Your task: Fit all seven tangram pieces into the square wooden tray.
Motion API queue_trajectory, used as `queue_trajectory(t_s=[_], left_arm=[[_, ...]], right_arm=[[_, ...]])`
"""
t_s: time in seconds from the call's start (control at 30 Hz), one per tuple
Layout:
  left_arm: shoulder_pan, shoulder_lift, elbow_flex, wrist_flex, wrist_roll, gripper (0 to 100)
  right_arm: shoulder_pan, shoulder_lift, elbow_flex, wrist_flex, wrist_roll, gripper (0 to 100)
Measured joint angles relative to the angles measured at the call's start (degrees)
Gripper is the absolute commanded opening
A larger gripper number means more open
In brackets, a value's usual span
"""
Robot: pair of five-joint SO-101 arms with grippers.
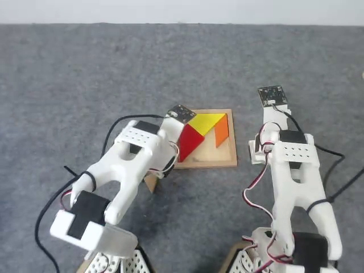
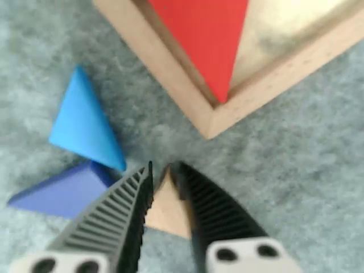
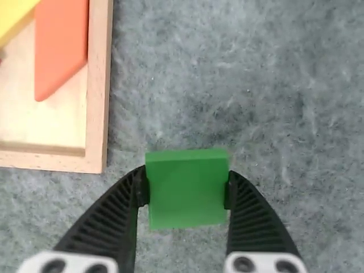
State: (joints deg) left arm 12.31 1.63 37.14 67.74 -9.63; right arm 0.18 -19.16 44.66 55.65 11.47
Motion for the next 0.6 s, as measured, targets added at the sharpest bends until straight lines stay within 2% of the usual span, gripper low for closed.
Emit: queue_trajectory(t_s=[0.13,0.37,0.6], left_arm=[[-3.1,-4.1,1.2,1.4,-0.1,19],[-4.0,-21.5,13.6,1.7,-2.5,20],[-4.0,-18.4,14.3,-0.4,-2.6,20]], right_arm=[[0.1,0.0,0.0,0.0,0.0,7.5],[0.1,0.0,0.0,0.0,0.0,7.5],[0.1,0.0,0.0,0.0,0.0,7.5]])
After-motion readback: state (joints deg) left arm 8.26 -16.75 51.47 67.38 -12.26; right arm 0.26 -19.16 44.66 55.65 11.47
